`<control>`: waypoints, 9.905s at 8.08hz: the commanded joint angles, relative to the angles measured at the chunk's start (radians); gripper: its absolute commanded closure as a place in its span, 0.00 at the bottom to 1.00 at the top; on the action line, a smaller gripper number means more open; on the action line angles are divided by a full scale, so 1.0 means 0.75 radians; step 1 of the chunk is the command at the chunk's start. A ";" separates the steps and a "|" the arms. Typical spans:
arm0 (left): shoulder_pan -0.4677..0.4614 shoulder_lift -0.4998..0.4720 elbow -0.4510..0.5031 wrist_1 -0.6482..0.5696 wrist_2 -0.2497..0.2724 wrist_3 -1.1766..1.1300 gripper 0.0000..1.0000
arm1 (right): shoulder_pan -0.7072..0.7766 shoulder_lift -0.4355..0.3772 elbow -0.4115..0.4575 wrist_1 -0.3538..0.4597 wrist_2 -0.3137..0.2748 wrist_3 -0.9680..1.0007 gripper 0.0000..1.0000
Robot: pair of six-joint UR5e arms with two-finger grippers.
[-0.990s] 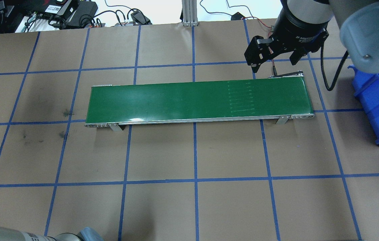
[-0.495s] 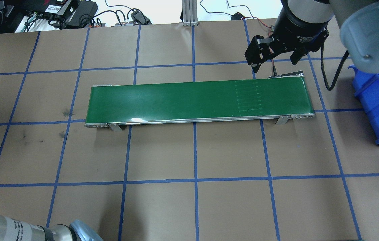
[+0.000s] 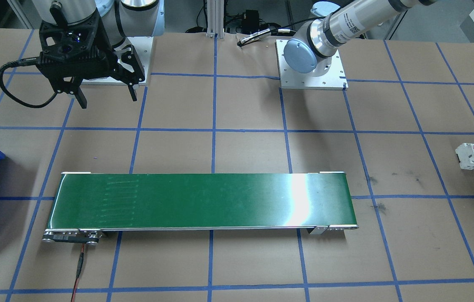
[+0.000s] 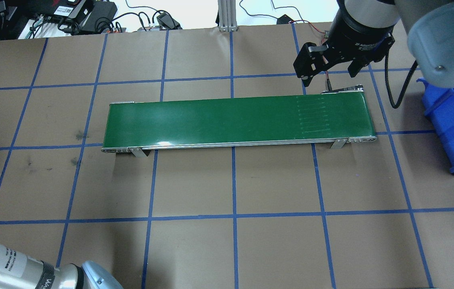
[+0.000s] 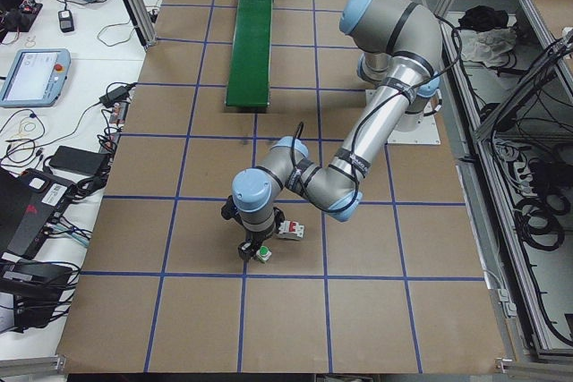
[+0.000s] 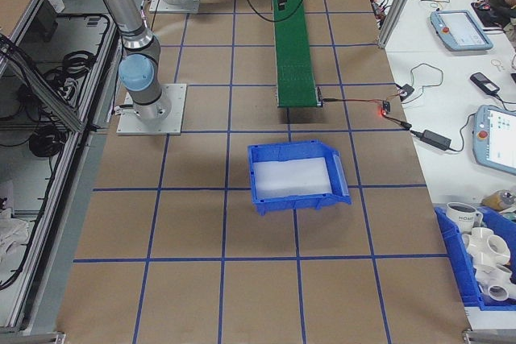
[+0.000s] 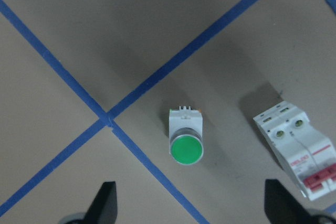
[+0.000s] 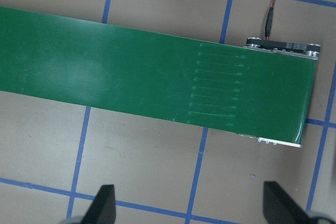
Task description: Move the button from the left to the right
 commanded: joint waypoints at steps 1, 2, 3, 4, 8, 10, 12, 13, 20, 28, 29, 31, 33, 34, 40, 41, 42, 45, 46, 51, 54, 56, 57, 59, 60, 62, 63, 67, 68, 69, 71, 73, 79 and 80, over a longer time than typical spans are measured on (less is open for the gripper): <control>0.001 -0.065 0.038 0.029 -0.081 0.030 0.00 | 0.000 0.000 0.004 0.000 0.002 0.000 0.00; 0.001 -0.079 0.038 0.033 -0.085 0.032 0.00 | 0.000 0.000 0.004 0.000 0.002 -0.002 0.00; 0.001 -0.122 0.038 0.066 -0.085 0.063 0.00 | 0.000 0.000 0.008 0.000 0.002 0.000 0.00; 0.001 -0.141 0.038 0.068 -0.075 0.102 0.00 | 0.000 0.000 0.008 0.000 0.002 0.000 0.00; 0.001 -0.143 0.028 0.072 -0.067 0.106 0.12 | 0.000 0.000 0.016 0.000 0.004 -0.006 0.00; 0.001 -0.135 0.028 0.068 -0.067 0.104 0.45 | 0.000 0.000 0.016 0.000 0.002 -0.012 0.00; 0.001 -0.129 0.030 0.058 -0.067 0.104 0.66 | 0.000 0.002 0.018 0.002 0.002 -0.010 0.00; 0.001 -0.129 0.028 0.058 -0.067 0.104 0.75 | 0.000 0.002 0.018 0.004 0.004 -0.008 0.00; -0.052 0.124 0.030 -0.173 -0.073 -0.144 0.78 | 0.000 0.002 0.018 0.004 0.010 -0.018 0.00; -0.740 0.544 -0.332 -0.253 -0.083 -1.387 0.78 | -0.004 0.002 0.016 0.002 -0.002 -0.041 0.00; -0.822 0.536 -0.332 -0.253 -0.083 -1.543 0.78 | -0.004 0.002 0.018 0.004 -0.002 -0.041 0.00; -0.972 0.510 -0.332 -0.237 -0.087 -1.893 0.78 | -0.002 0.004 0.018 0.002 0.002 -0.039 0.00; -1.068 0.473 -0.334 -0.233 -0.169 -2.080 0.78 | -0.004 0.004 0.018 0.004 0.002 -0.039 0.00; -1.111 0.452 -0.348 -0.233 -0.169 -2.111 0.78 | -0.002 -0.008 0.016 0.024 -0.014 -0.041 0.00; -1.146 0.438 -0.387 -0.175 -0.163 -1.602 0.78 | 0.000 -0.010 0.002 0.049 -0.061 -0.057 0.00; -1.146 0.450 -0.410 -0.181 -0.161 -1.444 0.78 | 0.002 -0.012 0.002 0.087 -0.051 -0.057 0.00; -1.144 0.448 -0.420 -0.169 -0.155 -1.197 0.78 | 0.002 -0.010 0.002 0.165 -0.047 -0.057 0.00; -1.142 0.438 -0.416 -0.165 -0.141 -0.543 0.78 | 0.000 -0.006 0.002 0.166 -0.045 -0.061 0.00; -1.144 0.434 -0.416 -0.165 -0.141 -0.346 0.78 | 0.000 -0.002 0.002 0.155 -0.043 -0.061 0.00; -1.187 0.389 -0.424 -0.155 -0.128 -0.056 0.72 | 0.000 -0.002 0.002 0.127 -0.060 -0.084 0.00; -1.191 0.387 -0.469 -0.069 -0.130 -0.056 0.40 | 0.000 -0.006 0.002 0.065 -0.078 -0.082 0.00; -1.191 0.387 -0.469 -0.063 -0.130 -0.056 0.00 | 0.000 -0.006 0.002 0.065 -0.078 -0.080 0.00; -1.191 0.389 -0.469 -0.063 -0.128 -0.060 0.00 | 0.000 -0.006 0.002 0.063 -0.078 -0.080 0.00; -1.191 0.389 -0.467 -0.063 -0.130 -0.060 0.00 | -0.002 -0.006 0.000 0.063 -0.094 -0.086 0.00; -1.191 0.389 -0.467 -0.063 -0.130 -0.060 0.00 | -0.002 -0.002 0.002 0.063 -0.104 -0.096 0.00; -1.191 0.389 -0.461 -0.071 -0.126 -0.076 0.00 | 0.000 0.020 0.004 0.045 -0.068 -0.120 0.00; -1.191 0.391 -0.457 -0.081 -0.124 -0.110 0.00 | 0.000 0.026 0.004 0.029 -0.062 -0.120 0.00; -1.189 0.407 -0.453 -0.146 -0.130 -0.616 0.00 | -0.014 0.084 0.004 -0.071 -0.064 -0.114 0.00; -1.181 0.415 -0.451 -0.201 -0.151 -0.766 0.00 | -0.018 0.102 0.008 -0.088 -0.064 -0.114 0.00; -1.179 0.420 -0.449 -0.240 -0.155 -0.917 0.00 | -0.018 0.141 0.008 -0.090 -0.062 -0.110 0.00; -1.177 0.444 -0.445 -0.271 -0.165 -1.171 0.00 | -0.018 0.222 0.020 -0.139 -0.031 -0.118 0.00; -1.175 0.477 -0.432 -0.269 -0.169 -1.563 0.00 | -0.018 0.292 0.026 -0.198 0.087 -0.112 0.00; -1.193 0.516 -0.259 -0.361 -0.149 -2.115 0.00 | -0.008 0.411 0.131 -0.421 0.277 -0.092 0.00; -1.197 0.518 -0.210 -0.402 -0.153 -2.150 0.00 | -0.008 0.419 0.131 -0.422 0.408 -0.076 0.00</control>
